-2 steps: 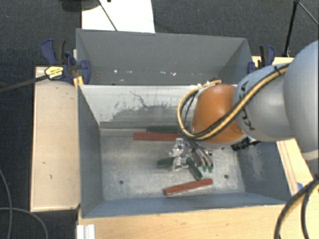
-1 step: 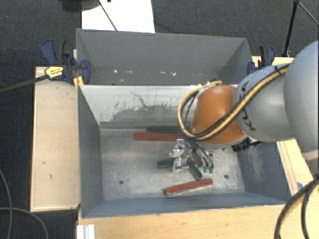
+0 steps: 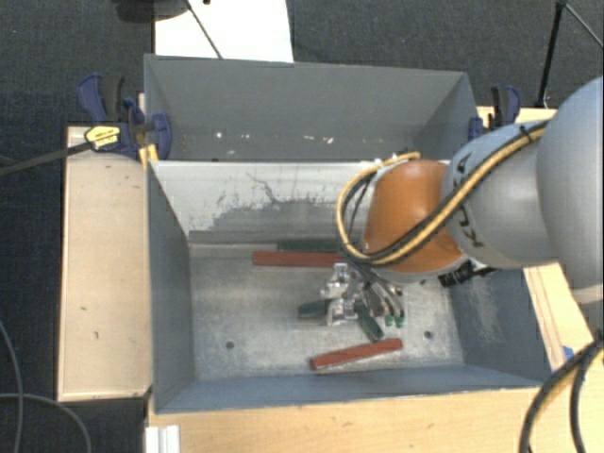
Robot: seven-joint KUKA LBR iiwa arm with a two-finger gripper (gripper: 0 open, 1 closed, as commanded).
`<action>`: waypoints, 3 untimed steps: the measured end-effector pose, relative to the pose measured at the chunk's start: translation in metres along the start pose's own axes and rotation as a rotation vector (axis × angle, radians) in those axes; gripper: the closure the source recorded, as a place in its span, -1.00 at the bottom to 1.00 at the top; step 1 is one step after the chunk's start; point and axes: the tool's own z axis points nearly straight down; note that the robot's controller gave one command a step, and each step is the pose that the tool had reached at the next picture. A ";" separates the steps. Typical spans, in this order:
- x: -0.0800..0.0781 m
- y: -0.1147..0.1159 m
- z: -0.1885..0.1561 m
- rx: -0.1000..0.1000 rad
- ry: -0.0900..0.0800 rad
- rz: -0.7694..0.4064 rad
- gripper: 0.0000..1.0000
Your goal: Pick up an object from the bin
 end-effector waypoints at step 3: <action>0.002 0.000 -0.024 0.002 0.014 0.002 1.00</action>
Offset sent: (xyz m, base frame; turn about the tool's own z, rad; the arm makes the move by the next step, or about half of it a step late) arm 0.0000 0.0000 0.0065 0.0000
